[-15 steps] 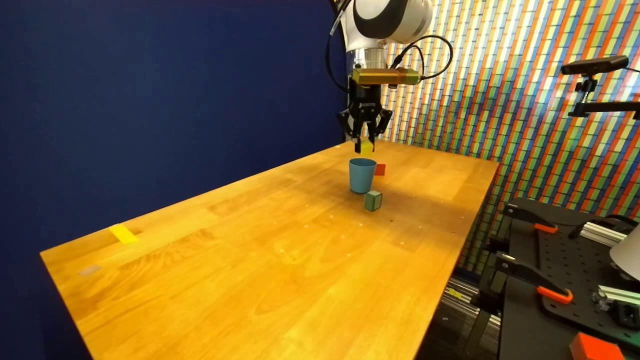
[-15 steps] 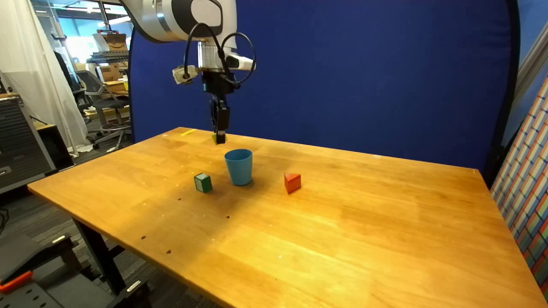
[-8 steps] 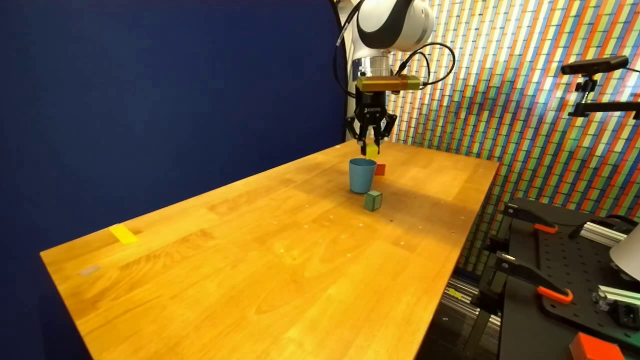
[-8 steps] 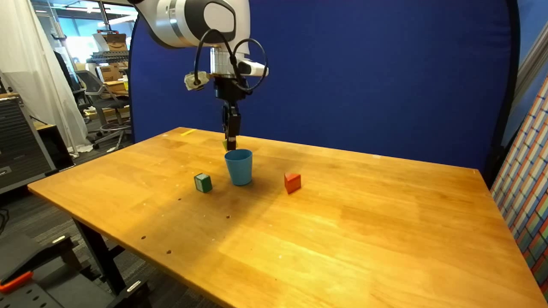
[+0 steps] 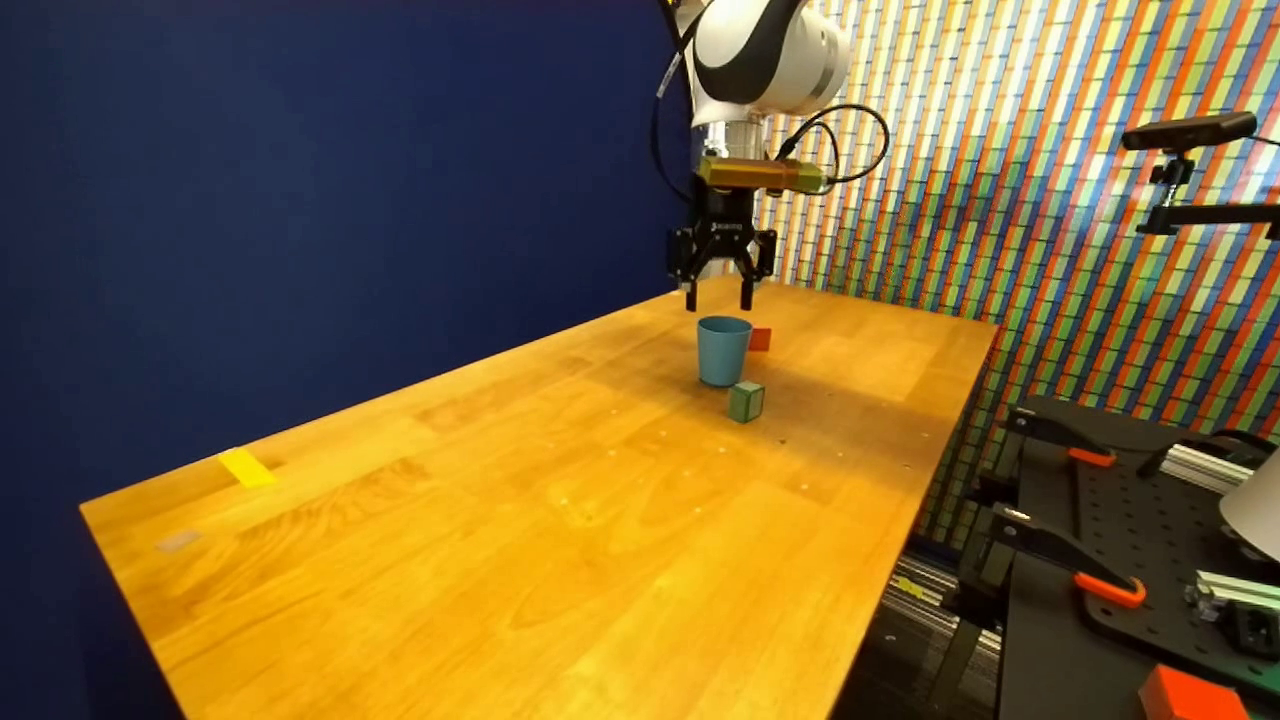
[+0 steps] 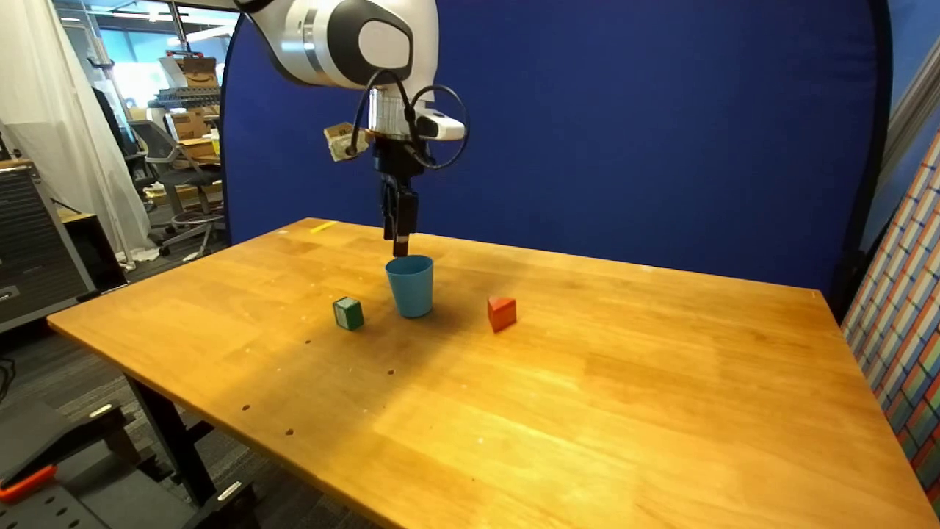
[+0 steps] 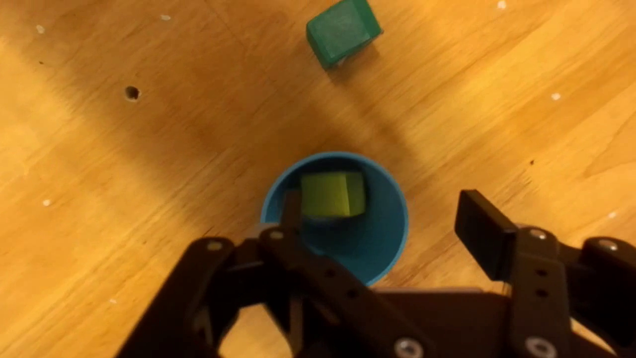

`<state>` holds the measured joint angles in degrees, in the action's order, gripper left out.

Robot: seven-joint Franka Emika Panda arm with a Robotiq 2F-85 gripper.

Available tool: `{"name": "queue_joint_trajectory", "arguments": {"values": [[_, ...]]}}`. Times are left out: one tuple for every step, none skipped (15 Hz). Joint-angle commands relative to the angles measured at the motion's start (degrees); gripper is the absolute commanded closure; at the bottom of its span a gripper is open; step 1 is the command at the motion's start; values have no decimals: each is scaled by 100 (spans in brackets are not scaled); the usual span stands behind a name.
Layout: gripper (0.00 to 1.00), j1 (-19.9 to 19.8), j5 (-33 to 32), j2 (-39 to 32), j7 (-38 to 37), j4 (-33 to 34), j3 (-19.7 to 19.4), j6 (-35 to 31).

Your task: Put the yellow block inside the blue cup

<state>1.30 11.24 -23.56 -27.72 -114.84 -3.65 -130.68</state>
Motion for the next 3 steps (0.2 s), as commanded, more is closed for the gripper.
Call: {"name": "queue_joint_trajectory", "arguments": {"values": [[13,-13,136,-2,215,-10,61,7],[5,-20,181,-2,309,-19,105,5],[3,-20,187,-2,349,-21,124,3]]}}
